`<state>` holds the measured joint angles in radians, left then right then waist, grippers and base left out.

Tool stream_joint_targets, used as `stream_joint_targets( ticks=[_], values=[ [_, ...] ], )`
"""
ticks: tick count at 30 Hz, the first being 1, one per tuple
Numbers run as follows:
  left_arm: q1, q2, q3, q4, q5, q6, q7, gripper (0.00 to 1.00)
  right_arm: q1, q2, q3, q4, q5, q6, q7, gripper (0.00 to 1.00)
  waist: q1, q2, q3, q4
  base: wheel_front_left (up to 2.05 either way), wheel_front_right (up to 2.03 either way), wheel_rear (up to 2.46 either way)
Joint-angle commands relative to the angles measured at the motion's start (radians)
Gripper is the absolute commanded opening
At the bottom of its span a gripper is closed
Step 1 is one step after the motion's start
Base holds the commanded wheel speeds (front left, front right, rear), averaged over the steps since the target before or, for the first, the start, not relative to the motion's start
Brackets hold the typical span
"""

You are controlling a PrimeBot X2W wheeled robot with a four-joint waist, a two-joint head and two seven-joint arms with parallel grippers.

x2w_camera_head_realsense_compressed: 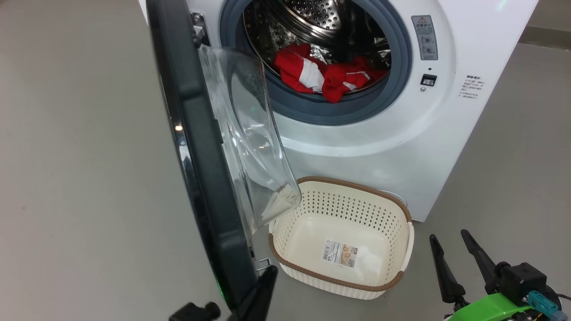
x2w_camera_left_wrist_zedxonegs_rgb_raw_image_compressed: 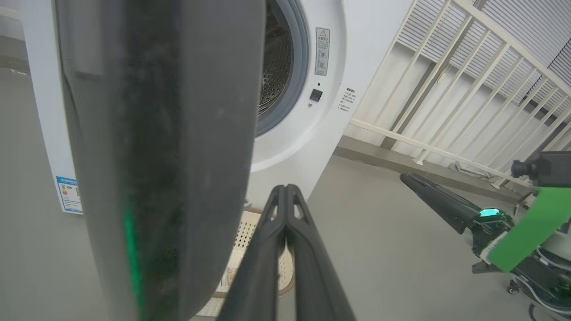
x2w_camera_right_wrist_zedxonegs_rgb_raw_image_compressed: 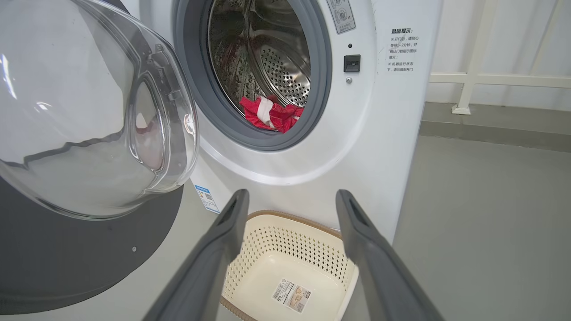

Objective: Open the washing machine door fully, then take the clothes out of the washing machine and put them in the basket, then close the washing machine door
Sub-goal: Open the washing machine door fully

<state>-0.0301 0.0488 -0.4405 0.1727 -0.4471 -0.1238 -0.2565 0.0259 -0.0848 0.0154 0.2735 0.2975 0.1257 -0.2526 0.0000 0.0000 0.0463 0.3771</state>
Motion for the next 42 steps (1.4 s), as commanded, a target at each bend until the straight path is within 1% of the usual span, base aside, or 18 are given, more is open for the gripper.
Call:
stream_joint_targets(
  ticks=[1, 11, 19, 25, 31, 36, 37, 42],
  values=[
    [-0.044, 0.001, 0.046, -0.017, -0.005, -0.004, -0.005, 0.00, -0.038, -0.008, 0.023, -0.024, -0.007, 0.005, -0.009, 1.00, 0.0000, 0.0000, 0.000, 0.000, 0.00, 0.00, 0.00],
    [-0.012, 0.001, 0.158, -0.037, -0.008, 0.041, -0.005, 0.00, -0.024, -0.006, 0.019, -0.026, -0.003, 0.005, -0.009, 1.00, 0.0000, 0.0000, -0.009, 0.025, 0.00, 0.00, 0.00],
    [0.055, 0.001, 0.289, -0.058, 0.022, 0.074, -0.005, 0.00, -0.018, 0.000, 0.026, -0.019, 0.002, 0.005, -0.009, 1.00, 0.0000, 0.0000, -0.020, 0.058, 0.00, 0.00, 0.00],
    [0.074, 0.001, 0.380, -0.060, 0.043, 0.079, -0.005, 0.00, -0.012, 0.002, 0.029, -0.021, 0.004, 0.005, -0.009, 1.00, 0.0000, 0.0000, -0.024, 0.069, 0.00, 0.00, 0.00],
    [0.053, 0.001, 0.488, -0.047, 0.068, 0.075, -0.005, 0.00, -0.013, 0.001, 0.035, -0.023, 0.002, 0.005, -0.009, 1.00, 0.0000, 0.0000, -0.014, 0.064, 0.00, 0.00, 0.00],
    [0.006, 0.001, 0.577, -0.013, 0.092, 0.062, -0.005, 0.00, -0.020, -0.007, 0.037, -0.023, 0.001, 0.005, -0.009, 1.00, 0.0000, 0.0000, 0.004, 0.050, 0.00, 0.00, 0.00],
    [-0.024, 0.001, 0.621, 0.005, 0.092, 0.054, -0.005, 0.00, -0.026, -0.010, 0.037, -0.023, 0.000, 0.005, -0.009, 1.00, 0.0000, 0.0000, 0.014, 0.045, 0.00, 0.00, 0.00],
    [-0.088, 0.001, 0.732, 0.040, 0.127, 0.042, -0.005, 0.00, -0.039, -0.015, 0.034, -0.024, -0.005, 0.005, -0.009, 1.00, 0.0000, 0.0000, 0.036, 0.031, 0.00, 0.00, 0.00]
  ],
)
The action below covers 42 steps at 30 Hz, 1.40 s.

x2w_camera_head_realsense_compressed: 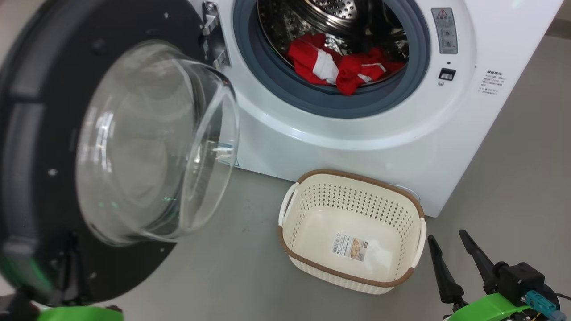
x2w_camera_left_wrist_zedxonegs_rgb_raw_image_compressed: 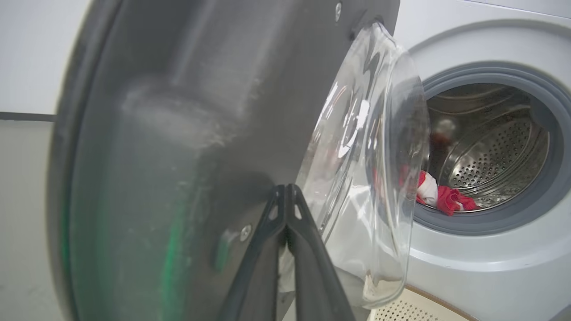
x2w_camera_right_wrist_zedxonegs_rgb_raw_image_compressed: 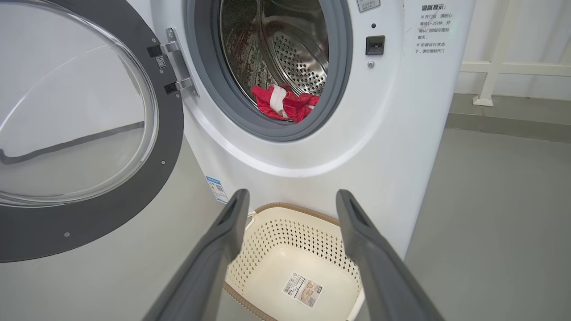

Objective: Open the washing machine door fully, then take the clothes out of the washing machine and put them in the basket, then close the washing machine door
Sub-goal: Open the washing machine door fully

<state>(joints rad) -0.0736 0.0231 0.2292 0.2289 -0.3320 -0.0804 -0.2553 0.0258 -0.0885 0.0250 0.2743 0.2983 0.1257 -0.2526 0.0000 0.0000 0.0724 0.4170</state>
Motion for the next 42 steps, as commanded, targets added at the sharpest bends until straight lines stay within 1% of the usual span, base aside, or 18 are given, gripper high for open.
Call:
stream_joint_targets(
  ticks=[1, 6, 11, 22, 23, 25, 28, 32, 36, 42],
  values=[
    [-0.055, 0.027, 0.085, -0.012, 0.023, -0.004, -0.006, 0.00, -0.040, -0.012, 0.024, -0.026, -0.006, 0.005, -0.009, 1.00, 0.0000, 0.0000, 0.014, -0.011, 0.00, 0.00, 0.00],
    [-0.114, 0.034, 0.194, 0.027, 0.056, -0.018, -0.006, 0.00, -0.050, -0.013, 0.019, -0.030, -0.012, 0.005, -0.009, 1.00, 0.0000, 0.0000, 0.038, -0.023, 0.00, 0.00, 0.00],
    [-0.186, 0.050, 0.282, 0.085, 0.060, -0.035, -0.006, 0.00, -0.065, -0.016, 0.016, -0.033, -0.016, 0.005, -0.009, 1.00, 0.0000, 0.0000, 0.065, -0.033, 0.00, 0.00, 0.00],
    [-0.328, 0.145, 0.408, 0.240, 0.083, -0.049, -0.006, 0.00, -0.100, -0.022, 0.013, -0.033, -0.025, 0.005, -0.009, 1.00, 0.0000, 0.0000, 0.121, -0.063, 0.00, 0.00, 0.00],
    [-0.328, 0.145, 0.408, 0.240, 0.083, -0.049, -0.006, 0.00, -0.100, -0.022, 0.013, -0.033, -0.025, 0.005, -0.009, 1.00, 0.0000, 0.0000, 0.121, -0.063, 0.00, 0.00, 0.00],
    [-0.352, 0.164, 0.426, 0.273, 0.082, -0.049, -0.006, 0.00, -0.106, -0.023, 0.014, -0.033, -0.026, 0.005, -0.009, 1.00, 0.0000, 0.0000, 0.130, -0.070, 0.00, 0.00, 0.00],
    [-0.379, 0.188, 0.426, 0.299, 0.084, -0.050, -0.006, 0.00, -0.112, -0.024, 0.012, -0.035, -0.027, 0.005, -0.009, 1.00, 0.0000, 0.0000, 0.138, -0.075, 0.00, 0.00, 0.00],
    [-0.391, 0.201, 0.424, 0.314, 0.089, -0.050, -0.006, 0.00, -0.119, -0.024, 0.012, -0.036, -0.030, 0.005, -0.009, 1.00, 0.0000, 0.0000, 0.145, -0.080, 0.00, 0.00, 0.00],
    [-0.393, 0.201, 0.425, 0.314, 0.090, -0.050, -0.006, 0.00, -0.120, -0.023, 0.010, -0.037, -0.031, 0.005, -0.009, 1.00, 0.0000, 0.0000, 0.141, -0.081, 0.00, 0.00, 0.00],
    [-0.365, 0.187, 0.406, 0.303, 0.092, -0.050, -0.006, 0.00, -0.115, -0.019, 0.013, -0.035, -0.028, 0.005, -0.009, 1.00, 0.0000, 0.0000, 0.117, -0.078, 0.00, 0.00, 0.00]
  ],
)
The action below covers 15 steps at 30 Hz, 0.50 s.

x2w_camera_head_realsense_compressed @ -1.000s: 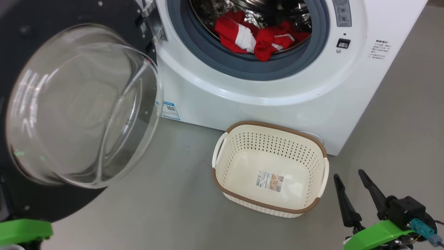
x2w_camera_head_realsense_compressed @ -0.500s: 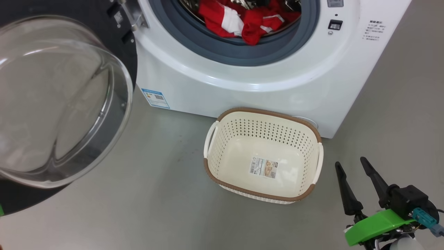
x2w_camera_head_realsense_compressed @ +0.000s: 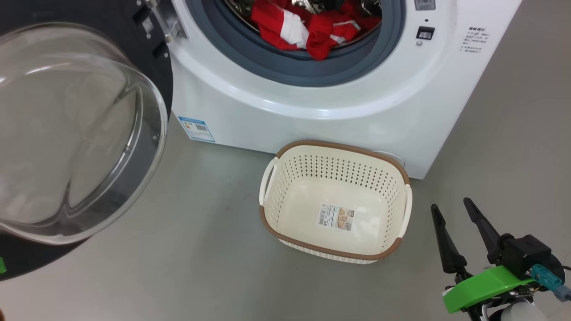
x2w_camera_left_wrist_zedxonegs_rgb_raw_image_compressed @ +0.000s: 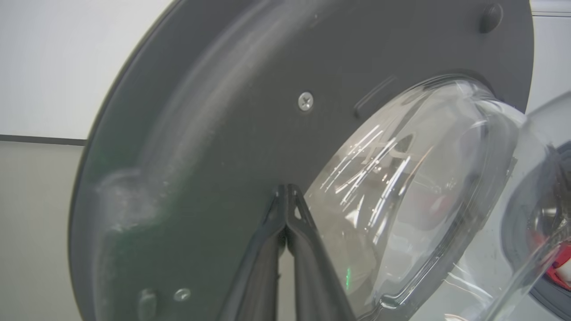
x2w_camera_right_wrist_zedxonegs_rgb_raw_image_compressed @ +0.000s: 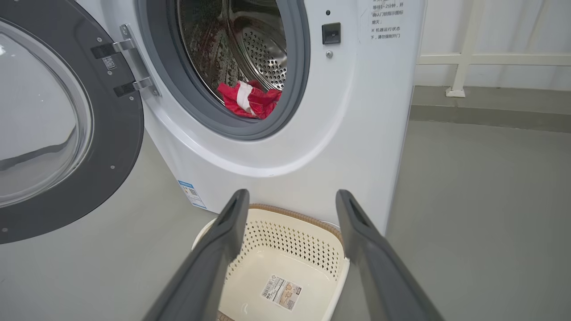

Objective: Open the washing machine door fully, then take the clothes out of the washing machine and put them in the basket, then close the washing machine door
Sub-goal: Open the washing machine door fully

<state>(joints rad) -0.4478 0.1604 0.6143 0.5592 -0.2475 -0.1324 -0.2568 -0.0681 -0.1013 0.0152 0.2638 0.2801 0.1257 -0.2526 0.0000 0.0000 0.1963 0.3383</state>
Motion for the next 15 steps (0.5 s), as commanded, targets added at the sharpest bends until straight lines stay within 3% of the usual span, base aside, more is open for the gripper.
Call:
stream_joint_targets(
  ticks=[1, 15],
  values=[
    [0.023, 0.047, 0.014, -0.033, 0.007, 0.002, -0.005, 0.00, -0.018, -0.005, 0.026, -0.024, -0.009, 0.005, -0.009, 1.00, 0.0000, 0.0000, -0.014, 0.000, 0.00, 0.00, 0.00],
    [0.222, -0.050, -0.087, -0.168, 0.007, 0.002, -0.005, 0.00, 0.022, 0.002, 0.040, -0.021, -0.004, 0.005, -0.009, 1.00, 0.0000, 0.0000, -0.100, -0.007, 0.00, 0.00, 0.00]
  ],
)
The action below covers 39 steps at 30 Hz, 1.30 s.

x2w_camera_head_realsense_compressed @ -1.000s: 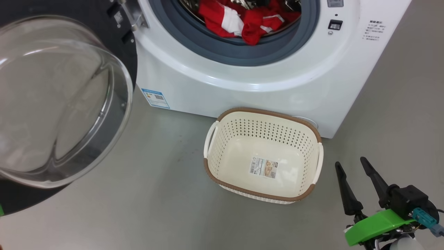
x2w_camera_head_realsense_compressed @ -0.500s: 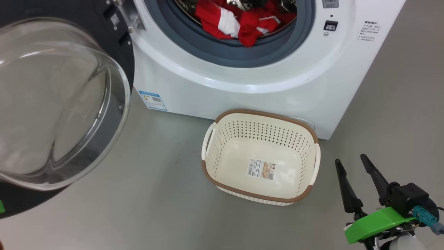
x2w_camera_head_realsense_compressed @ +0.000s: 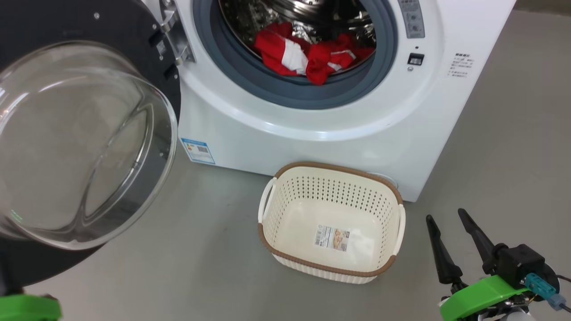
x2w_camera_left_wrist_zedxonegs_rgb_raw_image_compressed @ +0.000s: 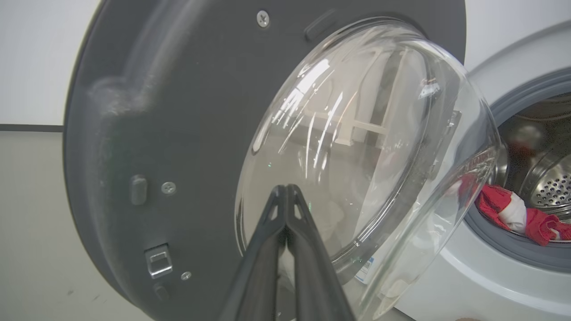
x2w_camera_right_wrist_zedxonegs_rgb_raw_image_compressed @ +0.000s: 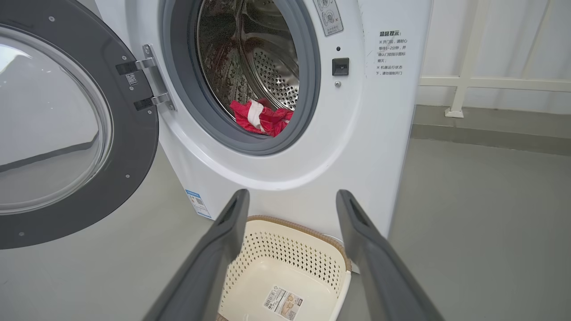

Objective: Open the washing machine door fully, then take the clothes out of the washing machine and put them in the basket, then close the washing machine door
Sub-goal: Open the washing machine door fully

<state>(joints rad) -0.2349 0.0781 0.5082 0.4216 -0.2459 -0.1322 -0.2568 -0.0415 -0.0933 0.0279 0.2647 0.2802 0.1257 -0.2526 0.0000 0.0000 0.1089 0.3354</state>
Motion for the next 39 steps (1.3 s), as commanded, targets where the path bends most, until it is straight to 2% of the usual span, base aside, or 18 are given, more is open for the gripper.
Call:
stream_joint_targets(
  ticks=[1, 4, 5, 8, 10, 11, 12, 13, 14, 16, 31, 39],
  values=[
    [0.027, 0.025, 0.005, -0.044, 0.003, 0.002, -0.005, 0.00, -0.001, -0.005, 0.027, -0.023, -0.003, 0.005, -0.009, 1.00, 0.0000, 0.0000, -0.019, -0.006, 0.00, 0.00, 0.00],
    [0.081, 0.009, -0.042, -0.085, -0.006, 0.002, -0.005, 0.00, 0.009, -0.003, 0.031, -0.022, 0.000, 0.005, -0.009, 1.00, 0.0000, 0.0000, -0.031, -0.014, 0.00, 0.00, 0.00],
    [0.098, 0.004, -0.061, -0.101, -0.012, 0.002, -0.005, 0.03, 0.010, -0.004, 0.033, -0.022, 0.001, 0.005, -0.009, 1.00, 0.0000, 0.0000, -0.035, -0.020, 0.00, 0.00, 0.00],
    [0.144, -0.007, -0.108, -0.148, -0.025, 0.002, -0.005, 0.20, 0.016, -0.003, 0.031, -0.030, 0.000, 0.005, -0.009, 1.00, 0.0000, 0.0000, -0.043, -0.036, 0.00, 0.00, 0.00],
    [0.168, -0.011, -0.141, -0.171, -0.040, 0.002, -0.005, 0.37, 0.022, -0.002, 0.024, -0.035, 0.001, 0.005, -0.009, 1.00, 0.0000, 0.0000, -0.045, -0.049, 0.00, 0.00, 0.00],
    [0.178, -0.013, -0.152, -0.178, -0.044, 0.002, -0.005, 0.43, 0.024, -0.002, 0.022, -0.036, 0.000, 0.005, -0.009, 1.00, 0.0000, 0.0000, -0.047, -0.056, 0.00, 0.00, 0.00],
    [0.178, -0.013, -0.152, -0.178, -0.044, 0.002, -0.005, 0.43, 0.024, -0.002, 0.022, -0.036, 0.000, 0.005, -0.009, 1.00, 0.0000, 0.0000, -0.047, -0.056, 0.00, 0.00, 0.00],
    [0.186, -0.014, -0.163, -0.184, -0.048, 0.002, -0.005, 0.49, 0.026, -0.002, 0.020, -0.036, 0.001, 0.005, -0.009, 1.00, 0.0000, 0.0000, -0.048, -0.064, 0.00, 0.00, 0.00],
    [0.192, -0.014, -0.175, -0.189, -0.051, 0.002, -0.005, 0.64, 0.027, -0.002, 0.015, -0.036, 0.001, 0.005, -0.009, 1.00, 0.0000, 0.0000, -0.048, -0.072, 0.00, 0.00, 0.00],
    [0.200, -0.009, -0.189, -0.192, -0.059, 0.002, -0.005, 1.00, 0.028, -0.001, 0.007, -0.039, -0.001, 0.005, -0.009, 1.00, 0.0000, 0.0000, -0.048, -0.092, 0.00, 0.00, 0.00],
    [0.234, 0.066, -0.384, -0.257, -0.142, 0.002, -0.005, 1.00, 0.020, 0.009, -0.062, -0.071, -0.023, 0.005, -0.009, 1.00, 0.0000, 0.0000, -0.014, -0.285, 0.00, 0.00, 0.00],
    [0.228, 0.088, -0.449, -0.306, -0.162, 0.002, -0.005, 1.00, 0.018, 0.015, -0.101, -0.084, -0.028, 0.005, -0.009, 1.00, 0.0000, 0.0000, 0.005, -0.354, 0.00, 0.00, 0.00]
  ],
)
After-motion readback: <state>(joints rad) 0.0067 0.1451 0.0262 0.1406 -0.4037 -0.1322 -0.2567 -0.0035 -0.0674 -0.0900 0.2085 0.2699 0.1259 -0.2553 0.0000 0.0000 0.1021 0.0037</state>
